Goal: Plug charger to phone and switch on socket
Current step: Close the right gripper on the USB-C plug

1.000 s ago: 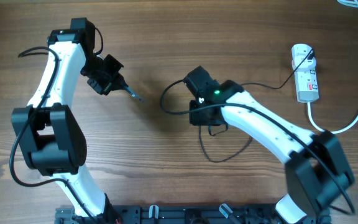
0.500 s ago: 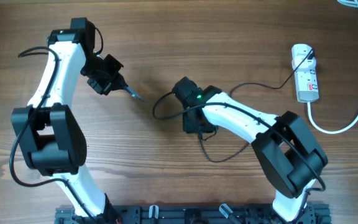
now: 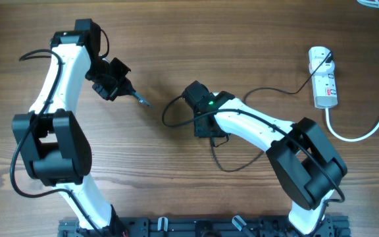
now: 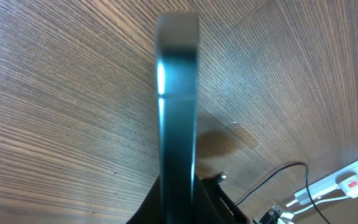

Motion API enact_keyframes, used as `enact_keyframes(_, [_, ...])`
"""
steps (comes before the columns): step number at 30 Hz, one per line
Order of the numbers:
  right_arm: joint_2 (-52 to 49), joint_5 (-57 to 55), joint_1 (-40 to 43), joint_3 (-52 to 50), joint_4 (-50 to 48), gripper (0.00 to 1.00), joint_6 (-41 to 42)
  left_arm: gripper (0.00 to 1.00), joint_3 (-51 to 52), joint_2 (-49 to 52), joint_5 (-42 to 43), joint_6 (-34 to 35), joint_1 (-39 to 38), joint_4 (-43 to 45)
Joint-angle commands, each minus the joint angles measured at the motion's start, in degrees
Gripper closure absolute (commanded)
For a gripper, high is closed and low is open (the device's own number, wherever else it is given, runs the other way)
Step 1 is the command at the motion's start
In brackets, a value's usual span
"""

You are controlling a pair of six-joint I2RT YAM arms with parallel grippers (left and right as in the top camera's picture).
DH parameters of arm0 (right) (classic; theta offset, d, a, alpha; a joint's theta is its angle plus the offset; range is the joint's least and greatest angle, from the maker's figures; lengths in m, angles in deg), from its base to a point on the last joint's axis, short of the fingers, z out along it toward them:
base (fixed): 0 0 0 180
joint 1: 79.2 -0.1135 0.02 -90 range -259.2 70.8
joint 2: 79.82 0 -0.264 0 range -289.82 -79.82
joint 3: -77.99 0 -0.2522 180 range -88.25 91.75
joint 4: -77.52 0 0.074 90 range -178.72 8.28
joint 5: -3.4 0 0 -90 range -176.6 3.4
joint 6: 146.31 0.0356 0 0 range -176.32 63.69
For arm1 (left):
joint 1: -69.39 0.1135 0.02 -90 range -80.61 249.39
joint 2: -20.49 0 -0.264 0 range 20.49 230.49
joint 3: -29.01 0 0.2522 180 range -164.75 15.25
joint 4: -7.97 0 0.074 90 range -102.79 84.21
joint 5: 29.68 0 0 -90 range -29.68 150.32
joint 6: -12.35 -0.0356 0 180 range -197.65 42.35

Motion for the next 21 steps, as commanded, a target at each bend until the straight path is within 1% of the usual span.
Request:
enact_keyframes(1, [-1.6, 1.2, 0.0, -1.5, 1.0, 0.69, -0.1, 0.96, -0.9, -1.7, -0.2, -1.1, 0.1, -0.3])
enact_keyframes(6, [-1.6, 1.3, 0.0, -1.5, 1.8, 0.71, -0.1, 0.96, -0.9, -1.7, -0.2, -1.1, 0.1, -0.2])
enact_keyframes(7, [-1.6, 1.2, 0.0, -1.5, 2.0, 0.74, 0.0, 0.96, -0.9, -1.7, -0.2, -1.1, 0.0, -0.2])
enact_keyframes(9, [-1.6, 1.0, 0.0, -1.5, 1.6, 0.76, 0.0, 0.96, -0.9, -1.7, 0.7, -1.1, 0.1, -0.1])
enact_keyframes(11, [-1.6, 0.0, 0.0, -1.5, 1.5, 0.77, 0.0, 0.96, -0.9, -1.7, 1.1, -1.1, 0.0, 0.0])
enact_keyframes(17, [-1.6, -0.4, 0.0, -1.5, 1.5, 0.83, -0.2, 0.96, -0.9, -1.7, 1.1, -1.1, 0.1, 0.1])
enact_keyframes(19, [-1.6, -0.4, 0.0, -1.5, 1.4, 0.83, -0.2, 0.96, -0.9, -1.7, 1.1, -1.1, 0.0, 0.2])
enact_keyframes(21, [-1.6, -0.4, 0.0, -1.4, 1.2, 0.90, -0.2, 0.96, -0.9, -1.7, 1.3, -1.1, 0.0, 0.3])
